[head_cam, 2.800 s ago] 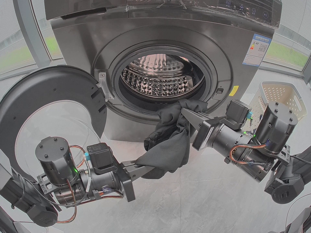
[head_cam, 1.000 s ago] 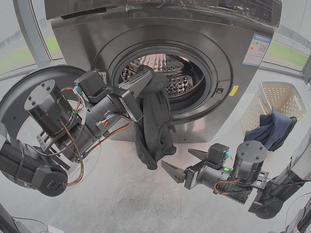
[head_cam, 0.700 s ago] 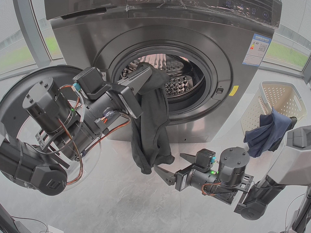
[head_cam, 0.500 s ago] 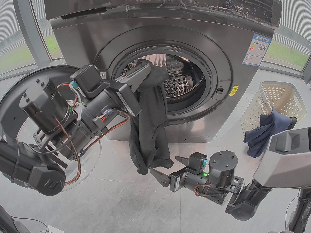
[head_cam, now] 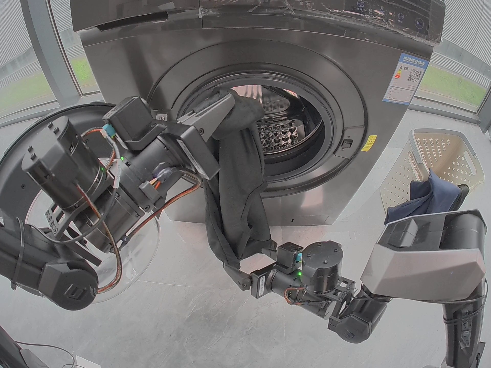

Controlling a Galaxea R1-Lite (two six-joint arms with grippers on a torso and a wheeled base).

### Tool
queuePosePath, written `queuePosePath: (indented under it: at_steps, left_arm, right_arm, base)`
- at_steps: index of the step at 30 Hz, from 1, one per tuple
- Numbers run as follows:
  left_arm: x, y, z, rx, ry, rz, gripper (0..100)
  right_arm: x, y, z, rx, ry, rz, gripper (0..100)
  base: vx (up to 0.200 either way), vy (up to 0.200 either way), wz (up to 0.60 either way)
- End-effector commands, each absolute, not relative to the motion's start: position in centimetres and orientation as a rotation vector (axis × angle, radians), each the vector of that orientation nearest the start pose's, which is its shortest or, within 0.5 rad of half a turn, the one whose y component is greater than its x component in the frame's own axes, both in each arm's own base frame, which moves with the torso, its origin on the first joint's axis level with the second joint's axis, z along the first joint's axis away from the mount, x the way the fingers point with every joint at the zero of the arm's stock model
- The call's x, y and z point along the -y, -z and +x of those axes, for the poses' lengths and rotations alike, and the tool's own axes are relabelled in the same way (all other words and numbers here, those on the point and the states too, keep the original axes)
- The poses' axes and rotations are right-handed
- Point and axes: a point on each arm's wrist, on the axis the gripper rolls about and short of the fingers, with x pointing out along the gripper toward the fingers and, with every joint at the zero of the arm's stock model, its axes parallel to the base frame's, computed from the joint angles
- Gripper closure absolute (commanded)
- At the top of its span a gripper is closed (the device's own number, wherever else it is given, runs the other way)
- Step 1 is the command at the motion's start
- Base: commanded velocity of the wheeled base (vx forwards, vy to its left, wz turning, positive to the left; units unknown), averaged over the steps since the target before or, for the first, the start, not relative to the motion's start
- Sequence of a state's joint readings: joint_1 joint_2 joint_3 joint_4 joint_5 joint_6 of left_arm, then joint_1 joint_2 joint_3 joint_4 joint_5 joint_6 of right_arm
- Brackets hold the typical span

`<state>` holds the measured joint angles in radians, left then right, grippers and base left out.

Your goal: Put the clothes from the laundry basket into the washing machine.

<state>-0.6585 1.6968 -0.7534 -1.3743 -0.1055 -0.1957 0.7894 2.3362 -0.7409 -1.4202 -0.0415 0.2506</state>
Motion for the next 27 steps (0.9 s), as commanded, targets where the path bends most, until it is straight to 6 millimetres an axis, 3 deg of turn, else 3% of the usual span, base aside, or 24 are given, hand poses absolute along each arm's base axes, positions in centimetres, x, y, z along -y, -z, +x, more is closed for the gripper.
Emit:
queuePosePath:
  at_steps: [1,13,27]
  left_arm:
    - [18.0,-24.6,22.9,0.358,0.793,-0.307,100]
    - [18.1,-24.4,22.9,0.35,0.793,-0.305,100]
    - [18.0,-24.1,23.0,0.341,0.791,-0.302,100]
  right_arm:
    - [-27.0,0.1,29.0,-0.27,-0.691,0.164,0]
    - [-27.2,1.5,33.1,-0.202,-0.661,0.199,0]
    - [-28.0,0.6,34.2,-0.148,-0.692,0.227,0]
  base:
    - [0.0,0.0,0.0]
    - [0.0,0.0,0.0]
    - [0.0,0.0,0.0]
